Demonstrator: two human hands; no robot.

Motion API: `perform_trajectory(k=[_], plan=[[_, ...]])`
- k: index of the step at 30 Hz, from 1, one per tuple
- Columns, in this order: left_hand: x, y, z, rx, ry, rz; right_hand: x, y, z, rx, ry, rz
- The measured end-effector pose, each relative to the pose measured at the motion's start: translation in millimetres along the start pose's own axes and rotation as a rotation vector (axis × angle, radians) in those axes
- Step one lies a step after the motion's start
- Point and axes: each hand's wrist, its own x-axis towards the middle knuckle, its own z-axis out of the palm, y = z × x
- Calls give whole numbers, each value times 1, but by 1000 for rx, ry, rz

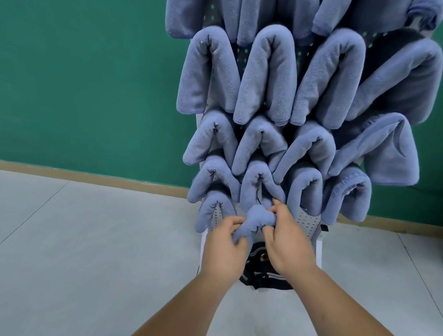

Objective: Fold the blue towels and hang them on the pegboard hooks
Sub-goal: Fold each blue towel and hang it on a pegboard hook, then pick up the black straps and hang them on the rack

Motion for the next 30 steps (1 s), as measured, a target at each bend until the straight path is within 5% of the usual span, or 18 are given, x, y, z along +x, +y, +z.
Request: perform_trajectory(k=[7,15,21,27,30], plan=[[15,12,20,13,-16,68,5,6,0,-17,136,117],[40,35,7,248,251,157,24,1,7,119,320,-8],[59,16,23,612,78,147,39,21,23,-188,287,64],[68,16,35,465,250,105,53,18,30,-36,373,63],[79,8,40,509,264,82,69,20,38,-145,327,122]])
